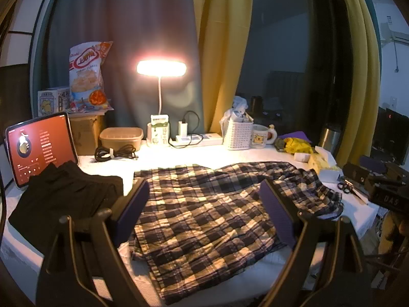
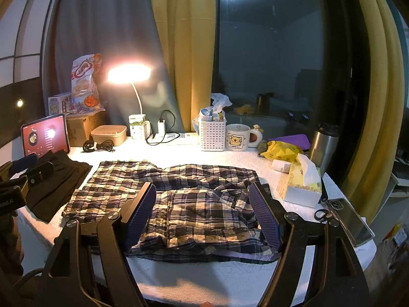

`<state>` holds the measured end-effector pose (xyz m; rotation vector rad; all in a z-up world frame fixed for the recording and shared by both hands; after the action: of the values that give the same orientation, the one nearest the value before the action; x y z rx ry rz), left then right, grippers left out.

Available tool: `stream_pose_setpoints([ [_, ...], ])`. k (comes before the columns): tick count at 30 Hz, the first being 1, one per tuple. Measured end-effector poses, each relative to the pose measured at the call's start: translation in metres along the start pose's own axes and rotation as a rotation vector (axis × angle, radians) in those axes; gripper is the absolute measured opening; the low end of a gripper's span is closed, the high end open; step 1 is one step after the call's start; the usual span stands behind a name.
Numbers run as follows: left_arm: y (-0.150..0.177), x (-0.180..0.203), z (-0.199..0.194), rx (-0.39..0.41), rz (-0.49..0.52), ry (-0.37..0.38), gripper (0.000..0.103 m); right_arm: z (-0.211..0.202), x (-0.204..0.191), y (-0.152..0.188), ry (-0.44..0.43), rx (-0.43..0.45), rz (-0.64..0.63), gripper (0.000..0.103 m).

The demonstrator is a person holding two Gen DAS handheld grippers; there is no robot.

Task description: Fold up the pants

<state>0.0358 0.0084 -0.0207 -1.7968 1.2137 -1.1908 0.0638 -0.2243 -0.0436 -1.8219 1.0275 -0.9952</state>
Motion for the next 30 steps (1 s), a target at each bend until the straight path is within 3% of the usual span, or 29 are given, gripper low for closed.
stream_pose_setpoints([
  [30,-0.0002,-0.0007,0.0017,-0.004,-0.004,-0.003,0.089,0.0004,-0.0005,0.0003,-0.001,-0.002,-0.002,0.078],
])
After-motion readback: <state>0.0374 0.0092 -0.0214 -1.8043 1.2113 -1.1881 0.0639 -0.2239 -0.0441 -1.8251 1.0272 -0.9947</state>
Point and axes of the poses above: each gripper's, at about its wrist camera, not at the fingertips, and z roughly the way its jaws point, x to its right, y to its underside, the point moved 4 cm from there along z, roughly the way its jaws point, and after that the axes turned 14 degrees about -z, right-handed, at the moved point
